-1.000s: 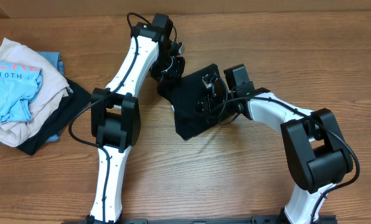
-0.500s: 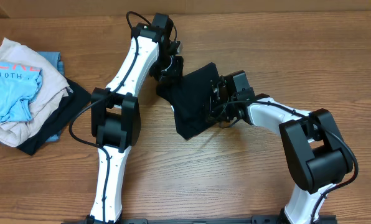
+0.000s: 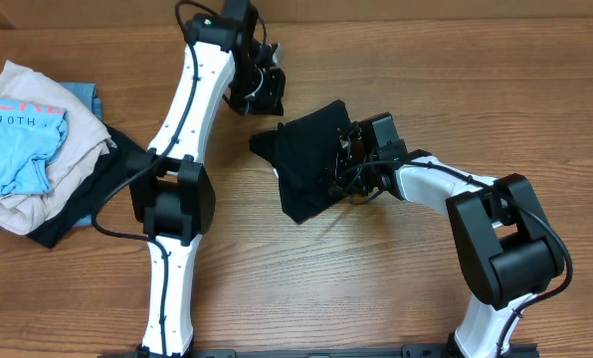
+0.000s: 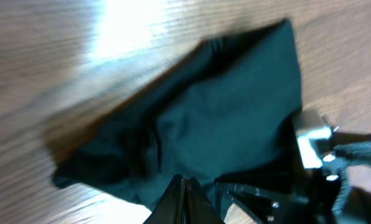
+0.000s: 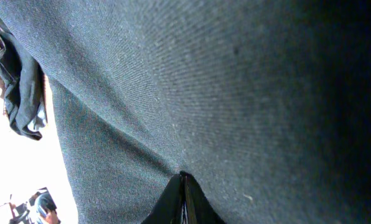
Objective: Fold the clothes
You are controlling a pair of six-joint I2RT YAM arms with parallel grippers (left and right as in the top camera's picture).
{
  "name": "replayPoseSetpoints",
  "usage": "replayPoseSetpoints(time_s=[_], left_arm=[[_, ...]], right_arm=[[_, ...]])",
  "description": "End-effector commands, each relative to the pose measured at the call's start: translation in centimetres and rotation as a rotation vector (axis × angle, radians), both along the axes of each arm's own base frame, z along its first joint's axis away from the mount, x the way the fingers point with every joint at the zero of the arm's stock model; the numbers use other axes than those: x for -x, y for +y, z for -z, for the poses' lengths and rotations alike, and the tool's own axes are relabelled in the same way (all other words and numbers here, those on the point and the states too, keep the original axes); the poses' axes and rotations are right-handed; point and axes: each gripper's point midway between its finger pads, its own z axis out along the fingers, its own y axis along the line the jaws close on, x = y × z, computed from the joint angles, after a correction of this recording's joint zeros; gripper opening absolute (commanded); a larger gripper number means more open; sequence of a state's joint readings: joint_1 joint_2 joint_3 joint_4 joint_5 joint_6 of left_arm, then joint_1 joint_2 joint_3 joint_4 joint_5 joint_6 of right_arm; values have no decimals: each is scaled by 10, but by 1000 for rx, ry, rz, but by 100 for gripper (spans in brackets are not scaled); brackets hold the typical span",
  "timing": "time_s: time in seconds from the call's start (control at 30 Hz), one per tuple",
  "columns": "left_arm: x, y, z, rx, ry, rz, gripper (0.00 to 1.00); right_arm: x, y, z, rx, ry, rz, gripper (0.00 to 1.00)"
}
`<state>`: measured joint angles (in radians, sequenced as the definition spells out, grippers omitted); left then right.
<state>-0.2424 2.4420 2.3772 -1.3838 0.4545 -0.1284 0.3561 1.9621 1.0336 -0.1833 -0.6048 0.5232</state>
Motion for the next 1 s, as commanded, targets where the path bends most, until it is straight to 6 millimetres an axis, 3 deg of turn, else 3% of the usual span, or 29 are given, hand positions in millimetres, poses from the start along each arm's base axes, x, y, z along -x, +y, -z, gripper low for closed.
replayPoseSetpoints(time_s=[0.0,0.07,0.2,0.27,0.33,0.37,0.5,0.57,0.73,0.9,0.97], left_arm=[[24,-8,32,24,77,72,4],[27,-3,52,15,96,62,4],[29,31,87,-105,134,-15,4],[24,49,97,-154,123,-47,4],[14,54,96,-136,92,-67,4],[8,52,91,-93,77,-76,4],[-13,27,29,161,30,-78,4],[-11,24,11,156,18,-50,5],[26,7,12,126,87,99,4],[75,-35,3,217,182,274,4],[82,-43,6,214,196,293,4]], right_arm=[[2,-8,9,53,3,28,4],[2,-8,9,54,0,26,4],[2,-8,9,54,1,26,4],[2,-8,9,54,1,26,4],[3,-8,9,54,1,25,4],[3,-8,9,54,2,25,4],[3,-8,9,54,1,26,4],[3,-8,9,54,2,26,4],[2,-8,9,54,0,26,4],[2,-8,9,54,1,26,4],[2,-8,9,54,1,26,4]])
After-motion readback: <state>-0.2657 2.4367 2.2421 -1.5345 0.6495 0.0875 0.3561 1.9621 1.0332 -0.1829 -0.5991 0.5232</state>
